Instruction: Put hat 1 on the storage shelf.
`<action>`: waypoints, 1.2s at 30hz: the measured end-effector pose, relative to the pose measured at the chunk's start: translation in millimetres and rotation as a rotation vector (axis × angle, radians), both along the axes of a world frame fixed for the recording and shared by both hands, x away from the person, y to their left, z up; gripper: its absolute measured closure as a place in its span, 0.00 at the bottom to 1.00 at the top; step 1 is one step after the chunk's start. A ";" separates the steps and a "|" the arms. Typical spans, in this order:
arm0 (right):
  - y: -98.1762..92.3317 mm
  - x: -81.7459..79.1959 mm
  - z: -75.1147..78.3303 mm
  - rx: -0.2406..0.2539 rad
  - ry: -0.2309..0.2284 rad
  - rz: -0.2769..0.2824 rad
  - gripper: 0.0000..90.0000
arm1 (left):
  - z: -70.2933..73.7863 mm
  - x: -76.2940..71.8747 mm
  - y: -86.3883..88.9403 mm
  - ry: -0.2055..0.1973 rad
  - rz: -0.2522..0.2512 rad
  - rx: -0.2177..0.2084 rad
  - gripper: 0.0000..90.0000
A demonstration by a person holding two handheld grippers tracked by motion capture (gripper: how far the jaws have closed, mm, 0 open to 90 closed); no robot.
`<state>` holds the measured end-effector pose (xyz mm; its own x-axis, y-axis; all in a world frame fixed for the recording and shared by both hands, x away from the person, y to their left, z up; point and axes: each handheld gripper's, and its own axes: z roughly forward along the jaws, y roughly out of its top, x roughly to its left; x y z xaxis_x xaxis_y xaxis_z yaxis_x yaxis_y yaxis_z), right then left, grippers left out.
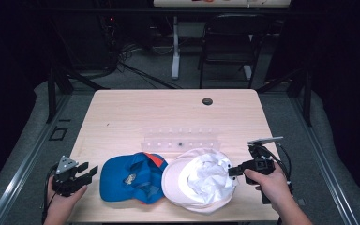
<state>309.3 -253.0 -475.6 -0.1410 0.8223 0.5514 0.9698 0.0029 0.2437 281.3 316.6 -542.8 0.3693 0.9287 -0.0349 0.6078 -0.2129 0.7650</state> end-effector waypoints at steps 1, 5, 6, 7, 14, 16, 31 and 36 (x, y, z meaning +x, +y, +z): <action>-0.3 0.2 0.3 0.013 -0.001 0.000 0.90 | -0.2 0.1 0.0 0.000 -0.001 0.000 0.61; -1.9 -0.2 1.5 0.060 -0.008 -0.022 0.90 | -1.2 0.3 0.2 -0.015 0.001 -0.011 0.61; -3.3 0.1 2.1 0.071 -0.003 -0.014 0.90 | -1.3 0.3 0.3 -0.016 0.002 -0.012 0.61; -2.6 -0.5 1.6 0.092 -0.012 -0.043 0.90 | -1.3 0.2 0.4 -0.016 0.002 -0.013 0.61; -6.6 -0.9 7.0 0.150 -0.018 -0.041 0.90 | -1.3 0.1 0.3 -0.017 0.000 -0.015 0.61; -6.4 -0.9 10.7 0.180 -0.013 -0.031 0.90 | -1.4 0.1 0.3 -0.017 -0.001 -0.014 0.61; -3.5 2.5 20.2 0.364 0.007 -0.042 0.90 | -0.1 -0.9 1.6 -0.010 0.002 -0.014 0.61; -0.8 3.4 23.5 0.446 0.011 -0.053 0.90 | -0.9 -0.9 1.4 -0.021 0.006 -0.019 0.61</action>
<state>312.7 -253.7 -452.1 -0.0973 0.5101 0.8546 0.9682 -0.1502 0.1999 280.4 318.0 -543.7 0.3644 0.9302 -0.0452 0.5927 -0.1942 0.7817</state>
